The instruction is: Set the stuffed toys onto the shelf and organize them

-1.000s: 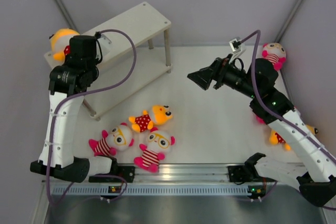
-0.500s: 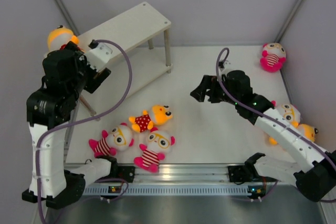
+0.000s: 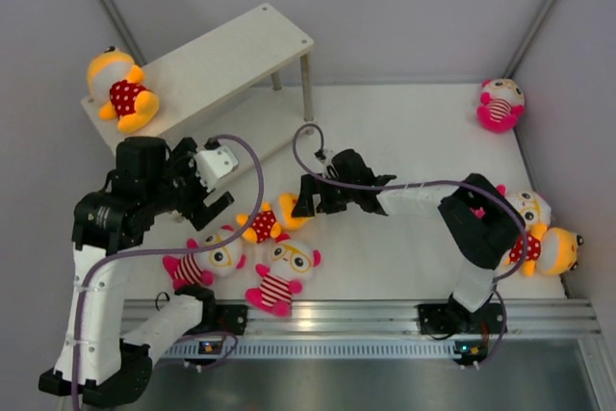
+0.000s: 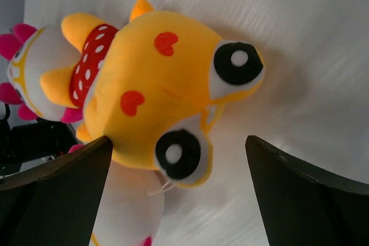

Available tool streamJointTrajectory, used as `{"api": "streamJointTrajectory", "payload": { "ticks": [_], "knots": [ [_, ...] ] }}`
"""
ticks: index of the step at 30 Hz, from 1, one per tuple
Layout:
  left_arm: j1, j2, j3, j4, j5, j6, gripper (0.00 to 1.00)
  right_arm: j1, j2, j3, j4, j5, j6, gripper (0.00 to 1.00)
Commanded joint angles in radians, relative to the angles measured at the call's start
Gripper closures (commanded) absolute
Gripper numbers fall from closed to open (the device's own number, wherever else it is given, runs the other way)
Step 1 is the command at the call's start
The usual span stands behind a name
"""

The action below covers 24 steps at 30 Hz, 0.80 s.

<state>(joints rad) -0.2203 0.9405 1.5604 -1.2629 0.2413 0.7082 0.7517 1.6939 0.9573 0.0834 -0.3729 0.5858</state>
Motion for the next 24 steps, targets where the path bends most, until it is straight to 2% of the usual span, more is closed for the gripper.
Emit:
{"api": "streamJointTrajectory", "payload": {
  "ticks": [1,4,7,8,9,10,11,13,15,18,19,21,22,23,24],
  "knots": [
    [0.004,-0.046,-0.145,-0.075,0.116,0.036,0.02,0.023,0.12,0.109,0.15,-0.079,0.012,0.01],
    [0.004,-0.083,-0.25,-0.073,0.086,0.062,0.02,0.043,0.207,0.139,0.235,-0.124,0.051,0.0],
    [0.004,-0.109,-0.312,-0.073,0.066,0.071,0.02,0.044,0.224,0.097,0.377,-0.143,0.107,0.24],
    [0.004,-0.12,-0.321,-0.073,0.069,0.074,0.02,0.043,0.213,0.081,0.394,-0.143,0.118,0.59],
    [0.004,-0.124,-0.338,-0.073,0.078,0.076,0.02,0.041,0.204,0.075,0.392,-0.135,0.12,0.78],
    [0.004,-0.132,-0.347,-0.073,0.085,0.08,0.02,0.038,0.193,0.071,0.388,-0.135,0.111,0.92],
    [0.004,-0.134,-0.355,-0.073,0.096,0.088,0.02,0.034,0.156,0.06,0.383,-0.139,0.1,1.0],
    [0.004,-0.14,-0.385,-0.075,0.122,0.108,0.05,0.025,0.097,0.049,0.359,-0.172,0.072,1.0],
    [0.004,-0.154,-0.407,-0.073,0.133,0.157,0.06,0.014,-0.032,0.047,0.297,-0.201,-0.003,1.0],
    [0.004,-0.192,-0.415,-0.072,0.159,0.276,0.09,-0.023,-0.201,0.127,0.055,-0.26,-0.113,1.0],
    [0.004,-0.225,-0.416,-0.072,0.177,0.383,0.1,-0.047,-0.23,0.158,-0.079,-0.288,-0.162,1.0],
    [0.004,-0.278,-0.431,-0.072,0.21,0.535,0.1,-0.069,-0.295,0.25,-0.221,-0.36,-0.216,1.0],
    [0.004,-0.337,-0.437,-0.07,0.223,0.686,0.09,-0.071,-0.307,0.279,-0.275,-0.379,-0.271,1.0],
    [0.004,-0.359,-0.439,-0.066,0.268,0.744,0.09,-0.071,-0.324,0.341,-0.394,-0.406,-0.296,1.0],
    [0.004,-0.373,-0.431,-0.059,0.292,0.787,0.09,-0.071,-0.326,0.371,-0.443,-0.412,-0.316,1.0]
  ]
}}
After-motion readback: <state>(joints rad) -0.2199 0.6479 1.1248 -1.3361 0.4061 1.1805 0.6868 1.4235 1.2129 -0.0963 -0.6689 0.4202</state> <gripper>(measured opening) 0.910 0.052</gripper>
